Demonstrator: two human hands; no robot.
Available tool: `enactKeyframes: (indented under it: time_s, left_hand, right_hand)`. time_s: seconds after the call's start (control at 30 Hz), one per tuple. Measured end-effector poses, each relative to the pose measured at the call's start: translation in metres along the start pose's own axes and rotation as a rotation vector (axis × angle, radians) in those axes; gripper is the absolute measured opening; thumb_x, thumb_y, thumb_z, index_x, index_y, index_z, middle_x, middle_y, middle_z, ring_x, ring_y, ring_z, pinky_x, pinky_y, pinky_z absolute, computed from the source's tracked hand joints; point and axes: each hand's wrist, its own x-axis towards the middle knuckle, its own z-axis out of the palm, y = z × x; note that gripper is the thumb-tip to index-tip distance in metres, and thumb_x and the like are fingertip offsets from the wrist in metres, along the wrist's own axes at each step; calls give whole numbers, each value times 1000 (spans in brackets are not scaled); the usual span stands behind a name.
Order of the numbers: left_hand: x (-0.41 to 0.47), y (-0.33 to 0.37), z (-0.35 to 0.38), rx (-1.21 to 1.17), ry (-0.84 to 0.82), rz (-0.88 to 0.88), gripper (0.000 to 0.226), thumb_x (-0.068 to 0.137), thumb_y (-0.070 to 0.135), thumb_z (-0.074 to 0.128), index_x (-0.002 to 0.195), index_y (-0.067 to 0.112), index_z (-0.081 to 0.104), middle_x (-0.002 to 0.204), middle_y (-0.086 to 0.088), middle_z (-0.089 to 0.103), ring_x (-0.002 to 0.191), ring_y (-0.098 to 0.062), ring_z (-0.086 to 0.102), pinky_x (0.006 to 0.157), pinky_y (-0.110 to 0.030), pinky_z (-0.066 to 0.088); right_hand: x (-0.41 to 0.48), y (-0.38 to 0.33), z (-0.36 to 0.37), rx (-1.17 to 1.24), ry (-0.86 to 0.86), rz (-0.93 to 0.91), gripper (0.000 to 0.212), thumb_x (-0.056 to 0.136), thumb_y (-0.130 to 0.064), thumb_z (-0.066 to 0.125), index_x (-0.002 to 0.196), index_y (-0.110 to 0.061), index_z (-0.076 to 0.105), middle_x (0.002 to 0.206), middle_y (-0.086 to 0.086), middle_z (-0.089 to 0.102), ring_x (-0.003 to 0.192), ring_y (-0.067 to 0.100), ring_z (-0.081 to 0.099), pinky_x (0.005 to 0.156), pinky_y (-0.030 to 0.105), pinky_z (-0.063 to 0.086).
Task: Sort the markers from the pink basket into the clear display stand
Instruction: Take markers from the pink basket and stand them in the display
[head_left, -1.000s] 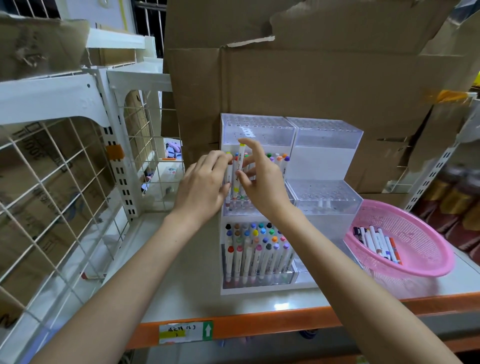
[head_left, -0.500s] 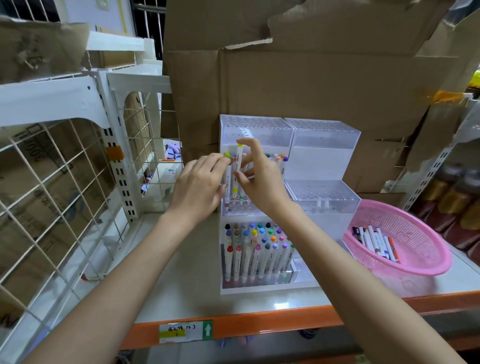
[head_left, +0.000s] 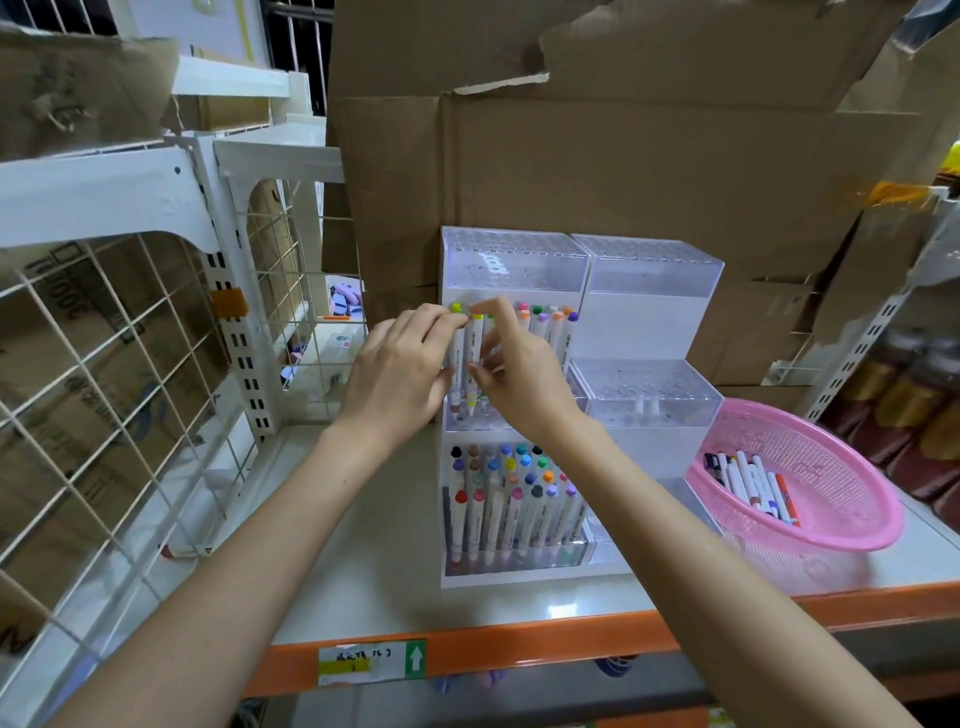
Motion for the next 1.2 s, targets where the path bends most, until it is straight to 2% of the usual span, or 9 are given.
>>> enactKeyframes:
  time_s: [0.23, 0.43, 0.7, 0.83, 0.97, 1.07, 1.13, 1.2]
  left_hand:
    - [0, 1, 0, -4, 6, 7, 54, 67, 5, 77, 118, 7, 59, 112, -8, 61, 101, -28, 61, 82, -40, 49]
    - [1, 0, -1, 7, -10, 1, 52, 70, 7, 75, 120, 8, 59, 113, -7, 60, 103, -26, 60, 84, -39, 49]
    - [1, 4, -3, 13, -23, -27, 49, 72, 9, 72, 119, 10, 59, 114, -6, 60, 104, -26, 59, 84, -39, 48]
    - [3, 11, -5, 16, 14, -95, 42, 75, 15, 71, 115, 11, 61, 113, -5, 61, 102, -24, 59, 84, -37, 47]
    - [12, 27, -5, 15, 15, -83, 43, 77, 18, 68, 118, 11, 60, 114, -5, 61, 106, -24, 58, 90, -37, 44]
    - [22, 50, -3, 26, 9, -68, 39, 82, 26, 58, 119, 13, 61, 115, -4, 61, 108, -23, 57, 94, -36, 40]
    - [27, 71, 3, 35, -2, -67, 40, 84, 31, 50, 118, 15, 62, 116, -3, 63, 109, -23, 57, 96, -36, 39]
    - [32, 94, 14, 18, -22, -54, 41, 84, 33, 47, 118, 15, 63, 118, -3, 63, 111, -24, 57, 98, -38, 39]
  right_hand:
    - [-1, 1, -1, -59, -6, -48, 52, 87, -10, 68, 129, -15, 38, 83, 1, 60, 68, 17, 61, 69, 35, 58]
    - [0, 1, -3, -55, 47, -48, 33, 93, -10, 60, 123, -11, 44, 80, 6, 64, 66, 20, 62, 67, 36, 57]
    - [2, 2, -4, -116, 27, -40, 38, 91, -16, 63, 123, -14, 43, 81, 3, 65, 66, 19, 61, 65, 39, 57]
    - [-2, 2, -9, -135, -29, -33, 56, 90, -23, 65, 136, -17, 34, 91, 0, 63, 73, 17, 60, 63, 35, 55]
    - [-11, 11, -23, -193, 21, -83, 51, 90, -29, 62, 134, -19, 39, 102, 1, 62, 87, 21, 60, 60, 37, 53]
    - [-18, 27, -40, -266, 114, -137, 46, 86, -28, 66, 127, -17, 47, 108, 0, 61, 97, 24, 58, 61, 27, 45]
    - [-25, 42, -57, -318, 128, -129, 48, 85, -29, 64, 128, -17, 47, 110, 2, 60, 98, 26, 58, 65, 29, 46]
    - [-34, 59, -75, -356, 105, -98, 51, 86, -33, 58, 132, -16, 46, 113, 5, 59, 99, 30, 57, 71, 38, 50]
